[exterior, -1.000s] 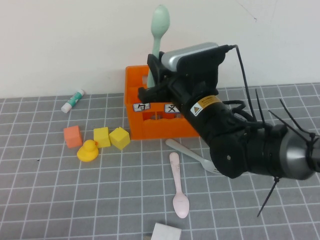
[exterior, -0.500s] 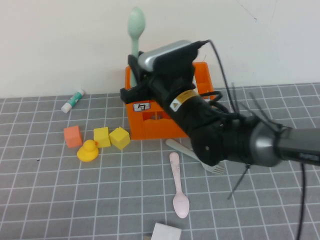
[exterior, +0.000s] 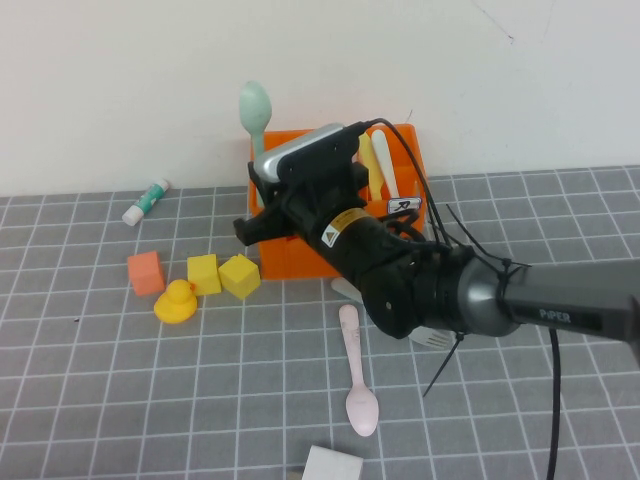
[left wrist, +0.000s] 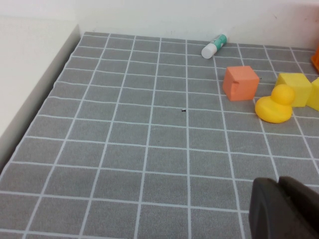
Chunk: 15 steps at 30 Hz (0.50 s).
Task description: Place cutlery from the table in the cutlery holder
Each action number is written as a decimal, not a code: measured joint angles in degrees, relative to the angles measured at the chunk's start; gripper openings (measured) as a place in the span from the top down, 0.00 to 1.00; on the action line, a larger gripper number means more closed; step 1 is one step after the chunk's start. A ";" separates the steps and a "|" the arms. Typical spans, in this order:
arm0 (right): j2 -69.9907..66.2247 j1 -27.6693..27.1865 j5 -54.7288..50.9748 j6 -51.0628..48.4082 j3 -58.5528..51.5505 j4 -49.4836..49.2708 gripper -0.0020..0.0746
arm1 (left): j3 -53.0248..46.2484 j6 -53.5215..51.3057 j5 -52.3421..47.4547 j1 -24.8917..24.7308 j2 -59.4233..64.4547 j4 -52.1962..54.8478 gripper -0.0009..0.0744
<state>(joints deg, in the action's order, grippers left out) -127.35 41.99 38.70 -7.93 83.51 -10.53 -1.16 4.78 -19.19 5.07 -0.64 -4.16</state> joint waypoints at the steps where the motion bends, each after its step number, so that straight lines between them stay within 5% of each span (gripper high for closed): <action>1: 0.00 0.00 -0.26 0.00 0.09 0.00 0.75 | 0.00 0.12 0.00 0.00 0.00 0.00 0.99; 6: 0.00 -0.67 -3.84 -0.38 0.44 0.00 0.58 | 0.00 0.12 0.00 0.00 0.00 0.00 0.99; 15: 8.02 -1.01 -19.52 -0.86 0.44 2.43 0.53 | 0.00 0.02 0.00 0.00 0.00 0.00 0.99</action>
<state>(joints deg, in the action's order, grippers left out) -119.33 40.98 19.18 -8.79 83.95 -8.10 -1.16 4.80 -19.19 5.07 -0.64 -4.16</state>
